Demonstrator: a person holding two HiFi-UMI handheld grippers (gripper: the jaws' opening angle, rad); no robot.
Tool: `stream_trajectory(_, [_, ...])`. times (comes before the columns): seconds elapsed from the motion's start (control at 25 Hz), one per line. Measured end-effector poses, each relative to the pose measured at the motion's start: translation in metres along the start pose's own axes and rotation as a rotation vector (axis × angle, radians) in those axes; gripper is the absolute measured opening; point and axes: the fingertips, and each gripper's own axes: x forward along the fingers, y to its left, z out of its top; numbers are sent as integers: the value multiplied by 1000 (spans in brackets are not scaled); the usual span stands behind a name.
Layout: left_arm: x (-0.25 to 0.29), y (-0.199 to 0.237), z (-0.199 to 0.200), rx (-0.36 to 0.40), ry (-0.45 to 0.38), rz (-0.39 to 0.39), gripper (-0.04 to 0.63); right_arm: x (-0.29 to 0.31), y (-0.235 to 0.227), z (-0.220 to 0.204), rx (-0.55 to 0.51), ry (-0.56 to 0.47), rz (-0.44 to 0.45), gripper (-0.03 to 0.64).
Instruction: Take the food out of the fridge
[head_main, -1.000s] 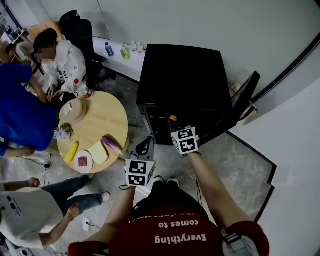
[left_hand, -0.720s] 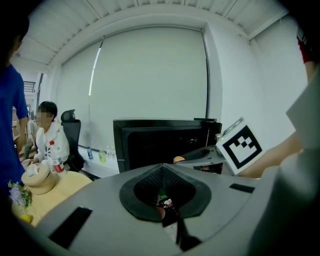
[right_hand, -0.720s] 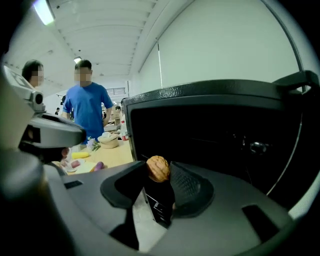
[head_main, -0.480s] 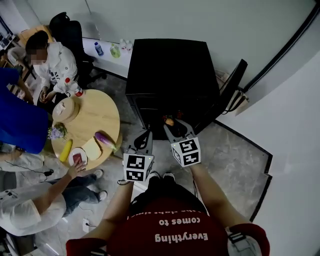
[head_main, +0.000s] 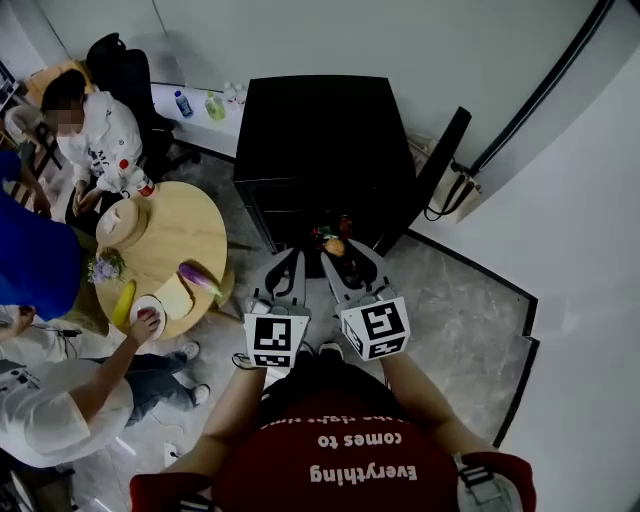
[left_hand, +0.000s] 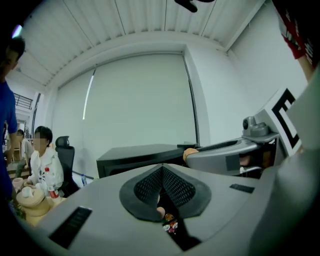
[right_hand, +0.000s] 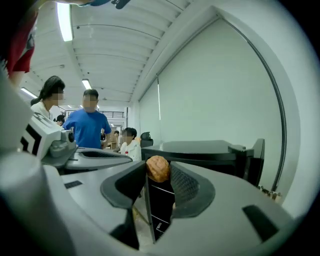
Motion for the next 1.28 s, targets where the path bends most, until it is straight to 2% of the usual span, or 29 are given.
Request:
stream_trajectory(0.12, [-1, -11, 25, 9, -61, -22, 2, -12, 0, 21, -7, -53, -14, 158])
stream_trajectory(0.28, [-2, -22, 39, 6, -94, -45, 2, -21, -1, 35, -31, -92, -25, 158])
stream_trajectory(1.28, [-3, -19, 49, 2, -111, -53, 2, -20, 8, 57, -91, -128, -19, 158])
